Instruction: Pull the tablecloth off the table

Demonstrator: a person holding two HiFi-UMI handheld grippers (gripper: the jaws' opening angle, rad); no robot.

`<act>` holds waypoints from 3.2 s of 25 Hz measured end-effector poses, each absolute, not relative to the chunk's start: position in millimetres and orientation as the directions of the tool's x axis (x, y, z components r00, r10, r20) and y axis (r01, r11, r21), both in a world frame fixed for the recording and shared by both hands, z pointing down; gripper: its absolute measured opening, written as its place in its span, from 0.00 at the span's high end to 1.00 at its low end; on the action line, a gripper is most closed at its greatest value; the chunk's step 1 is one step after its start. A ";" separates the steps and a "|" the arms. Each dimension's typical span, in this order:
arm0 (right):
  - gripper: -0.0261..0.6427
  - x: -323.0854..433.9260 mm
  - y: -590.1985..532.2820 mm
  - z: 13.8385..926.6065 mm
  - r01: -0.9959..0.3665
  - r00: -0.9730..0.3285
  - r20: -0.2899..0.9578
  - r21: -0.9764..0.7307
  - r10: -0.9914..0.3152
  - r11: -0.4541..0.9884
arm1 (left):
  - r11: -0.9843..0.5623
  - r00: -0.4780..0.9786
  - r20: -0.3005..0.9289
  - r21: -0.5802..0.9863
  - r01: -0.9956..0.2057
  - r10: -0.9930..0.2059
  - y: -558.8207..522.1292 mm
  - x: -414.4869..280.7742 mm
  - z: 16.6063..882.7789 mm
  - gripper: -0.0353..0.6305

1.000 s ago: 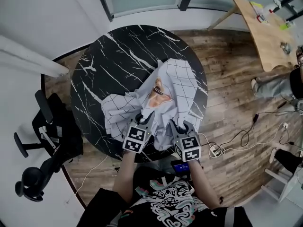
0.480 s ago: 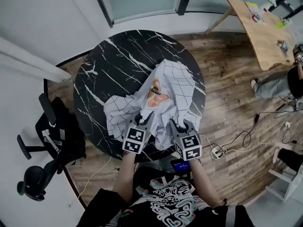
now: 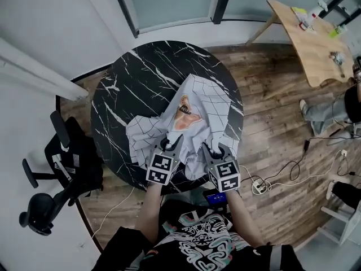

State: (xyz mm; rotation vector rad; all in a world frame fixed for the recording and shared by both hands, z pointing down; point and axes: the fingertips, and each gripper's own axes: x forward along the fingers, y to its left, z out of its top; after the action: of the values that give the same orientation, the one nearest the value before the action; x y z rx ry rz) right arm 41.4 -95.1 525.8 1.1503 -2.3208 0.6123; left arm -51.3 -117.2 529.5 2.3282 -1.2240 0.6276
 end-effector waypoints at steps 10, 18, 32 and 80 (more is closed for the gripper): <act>0.86 45.9 -93.0 505.6 -0.808 -0.554 0.556 -0.176 -0.620 0.563 | -0.495 0.485 0.554 0.145 -0.857 -0.677 -111.4 -47.7 511.2 0.81; 0.86 46.9 -94.0 487.2 -0.798 -0.574 0.517 -0.179 -0.635 0.576 | -0.492 0.470 0.539 0.114 -0.863 -0.699 -111.2 -46.8 491.5 0.81; 0.86 42.3 -95.9 457.5 -0.791 -0.590 0.459 -0.163 -0.664 0.590 | -0.488 0.454 0.507 0.075 -0.870 -0.732 -111.1 -51.4 461.2 0.81; 0.87 28.0 -93.6 368.7 -0.754 -0.641 0.270 -0.044 -0.719 0.656 | -0.430 0.390 0.365 -0.032 -0.902 -0.846 -104.2 -62.3 367.3 0.81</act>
State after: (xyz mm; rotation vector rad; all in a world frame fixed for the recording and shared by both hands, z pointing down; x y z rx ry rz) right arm 28.0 -93.6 368.7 1.1954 -2.6453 0.2240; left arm -62.3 -104.2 367.3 2.4711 -1.5708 0.4927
